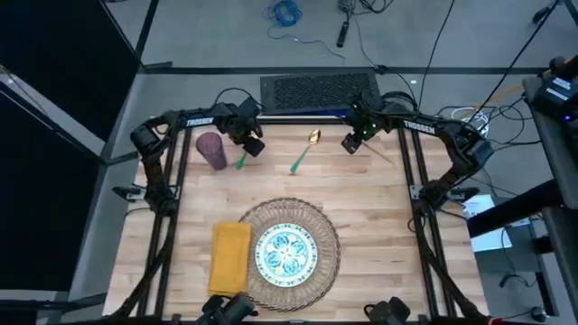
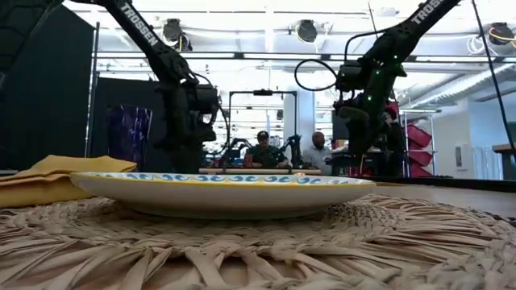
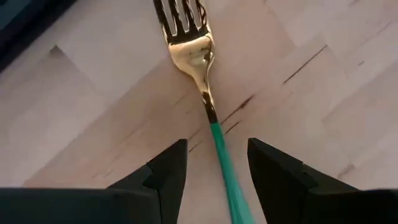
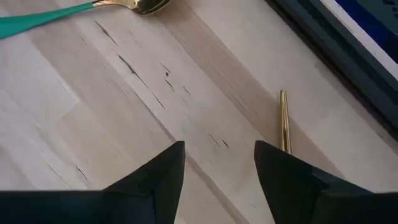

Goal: Set table place
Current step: Put the green fork on top of the yellow table napkin

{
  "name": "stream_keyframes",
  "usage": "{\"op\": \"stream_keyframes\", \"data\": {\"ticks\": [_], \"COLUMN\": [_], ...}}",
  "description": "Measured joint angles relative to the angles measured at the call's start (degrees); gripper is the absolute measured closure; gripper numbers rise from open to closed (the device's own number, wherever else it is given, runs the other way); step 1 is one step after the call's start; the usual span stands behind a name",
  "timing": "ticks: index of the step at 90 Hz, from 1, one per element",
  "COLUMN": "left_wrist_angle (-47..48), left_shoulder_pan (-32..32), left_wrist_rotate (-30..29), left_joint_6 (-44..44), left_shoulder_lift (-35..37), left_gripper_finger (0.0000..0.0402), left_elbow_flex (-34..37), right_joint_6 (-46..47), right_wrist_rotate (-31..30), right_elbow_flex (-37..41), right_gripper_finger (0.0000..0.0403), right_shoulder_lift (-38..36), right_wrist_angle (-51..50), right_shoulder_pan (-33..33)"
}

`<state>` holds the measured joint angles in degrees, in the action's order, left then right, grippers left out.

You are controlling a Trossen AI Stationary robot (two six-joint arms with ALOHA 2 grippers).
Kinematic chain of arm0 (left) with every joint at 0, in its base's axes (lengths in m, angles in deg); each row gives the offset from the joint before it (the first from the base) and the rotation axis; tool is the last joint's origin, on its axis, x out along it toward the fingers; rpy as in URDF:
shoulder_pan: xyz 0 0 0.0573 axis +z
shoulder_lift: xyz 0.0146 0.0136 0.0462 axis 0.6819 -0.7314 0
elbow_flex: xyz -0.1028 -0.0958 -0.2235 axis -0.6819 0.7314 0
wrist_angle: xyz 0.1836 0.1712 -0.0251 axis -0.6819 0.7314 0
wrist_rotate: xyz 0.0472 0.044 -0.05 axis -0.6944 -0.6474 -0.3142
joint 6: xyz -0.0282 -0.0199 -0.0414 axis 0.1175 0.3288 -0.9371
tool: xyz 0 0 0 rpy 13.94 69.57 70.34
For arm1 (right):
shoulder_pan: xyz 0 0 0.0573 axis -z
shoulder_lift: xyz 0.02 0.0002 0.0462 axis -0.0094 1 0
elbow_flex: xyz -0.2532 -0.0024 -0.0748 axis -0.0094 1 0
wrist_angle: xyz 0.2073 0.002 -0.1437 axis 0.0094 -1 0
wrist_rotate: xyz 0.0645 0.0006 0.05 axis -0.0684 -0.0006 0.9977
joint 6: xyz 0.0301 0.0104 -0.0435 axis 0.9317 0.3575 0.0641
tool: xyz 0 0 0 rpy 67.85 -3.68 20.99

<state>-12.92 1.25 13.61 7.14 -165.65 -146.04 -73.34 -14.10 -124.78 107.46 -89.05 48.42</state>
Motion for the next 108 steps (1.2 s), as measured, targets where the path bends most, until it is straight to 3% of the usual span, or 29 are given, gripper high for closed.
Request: {"op": "stream_keyframes", "data": {"ticks": [30, 55, 87, 108], "left_wrist_angle": [0.2, 0.0, 6.5, 6.5], "left_shoulder_pan": [-0.3, -1.7, -4.0, -4.2], "left_wrist_rotate": [-0.2, 0.6, -1.5, -1.6], "left_joint_6": [1.0, 6.1, 8.6, 6.6], "left_shoulder_lift": [-2.2, -2.1, -2.0, -2.3], "left_gripper_finger": [0.0258, 0.0392, 0.0401, 0.0393], "left_elbow_flex": [-0.2, -3.5, -11.3, -11.5], "right_joint_6": [0.0, 0.0, -0.1, 0.2], "right_wrist_rotate": [0.0, 0.0, 0.0, 0.0], "right_elbow_flex": [0.0, 0.0, 0.0, 0.0], "right_gripper_finger": [0.0222, 0.0222, 0.0222, 0.0222], "right_shoulder_lift": [0.0, 0.0, 0.0, 0.0], "right_wrist_angle": [0.0, 1.1, 1.8, 1.6], "right_shoulder_pan": [0.0, 0.0, 0.0, 0.0]}}
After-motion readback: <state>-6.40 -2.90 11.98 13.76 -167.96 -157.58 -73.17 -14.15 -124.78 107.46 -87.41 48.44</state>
